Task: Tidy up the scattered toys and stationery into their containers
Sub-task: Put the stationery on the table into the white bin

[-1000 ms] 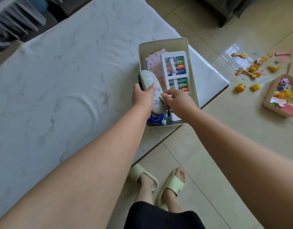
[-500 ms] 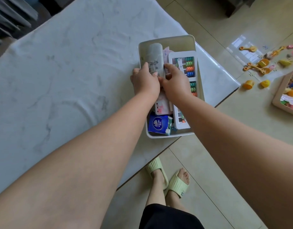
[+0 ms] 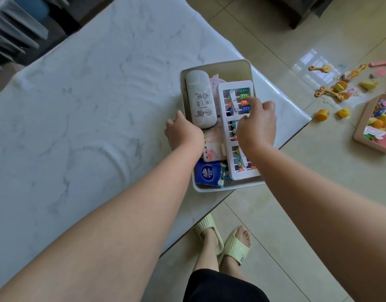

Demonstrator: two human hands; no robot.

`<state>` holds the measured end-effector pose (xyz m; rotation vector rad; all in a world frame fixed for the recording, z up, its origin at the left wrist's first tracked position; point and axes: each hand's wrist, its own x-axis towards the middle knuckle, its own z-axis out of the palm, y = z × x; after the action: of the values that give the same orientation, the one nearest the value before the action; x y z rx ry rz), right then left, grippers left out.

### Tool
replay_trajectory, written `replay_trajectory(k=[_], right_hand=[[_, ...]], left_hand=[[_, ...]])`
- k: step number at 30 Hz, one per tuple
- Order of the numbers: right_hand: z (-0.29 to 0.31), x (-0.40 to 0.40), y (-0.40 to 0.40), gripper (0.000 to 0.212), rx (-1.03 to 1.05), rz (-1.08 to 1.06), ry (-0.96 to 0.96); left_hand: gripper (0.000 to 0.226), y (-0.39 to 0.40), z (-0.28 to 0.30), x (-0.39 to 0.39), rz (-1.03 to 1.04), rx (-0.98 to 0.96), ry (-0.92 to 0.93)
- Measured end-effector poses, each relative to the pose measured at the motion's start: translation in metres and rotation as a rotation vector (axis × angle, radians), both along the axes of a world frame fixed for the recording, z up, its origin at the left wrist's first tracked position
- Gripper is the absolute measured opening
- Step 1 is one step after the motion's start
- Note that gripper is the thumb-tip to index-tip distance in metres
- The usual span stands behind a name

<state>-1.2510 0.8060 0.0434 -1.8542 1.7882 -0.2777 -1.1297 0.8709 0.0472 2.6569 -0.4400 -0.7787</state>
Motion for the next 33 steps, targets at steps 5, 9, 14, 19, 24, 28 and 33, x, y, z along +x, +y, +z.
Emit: replay_trajectory(k=[5, 9, 14, 19, 24, 28, 33], right_hand=[[0.0, -0.009, -0.003, 0.051, 0.008, 0.03, 0.111], [-0.003, -0.013, 0.002, 0.037, 0.071, -0.049, 0.099], [-0.012, -0.034, 0.008, 0.023, 0.153, -0.017, 0.139], [-0.016, -0.035, 0.023, 0.015, 0.149, -0.097, 0.142], [-0.017, -0.028, 0.054, 0.015, 0.166, -0.245, 0.137], [-0.02, -0.023, 0.08, 0.03, 0.221, -0.33, 0.149], [-0.027, -0.012, 0.101, 0.043, 0.254, -0.47, 0.182]], left_hand=[[0.032, 0.004, -0.003, -0.007, 0.042, 0.089, 0.116], [0.033, 0.015, -0.016, -0.014, 0.057, 0.097, 0.093], [0.047, 0.022, -0.018, -0.02, -0.059, 0.062, 0.005], [0.052, 0.023, -0.017, 0.001, -0.249, 0.037, -0.011], [0.051, 0.012, -0.013, 0.028, -0.518, 0.049, -0.025], [0.056, 0.005, -0.012, 0.04, -0.683, 0.039, 0.002], [0.062, -0.003, -0.012, 0.049, -0.834, 0.014, -0.003]])
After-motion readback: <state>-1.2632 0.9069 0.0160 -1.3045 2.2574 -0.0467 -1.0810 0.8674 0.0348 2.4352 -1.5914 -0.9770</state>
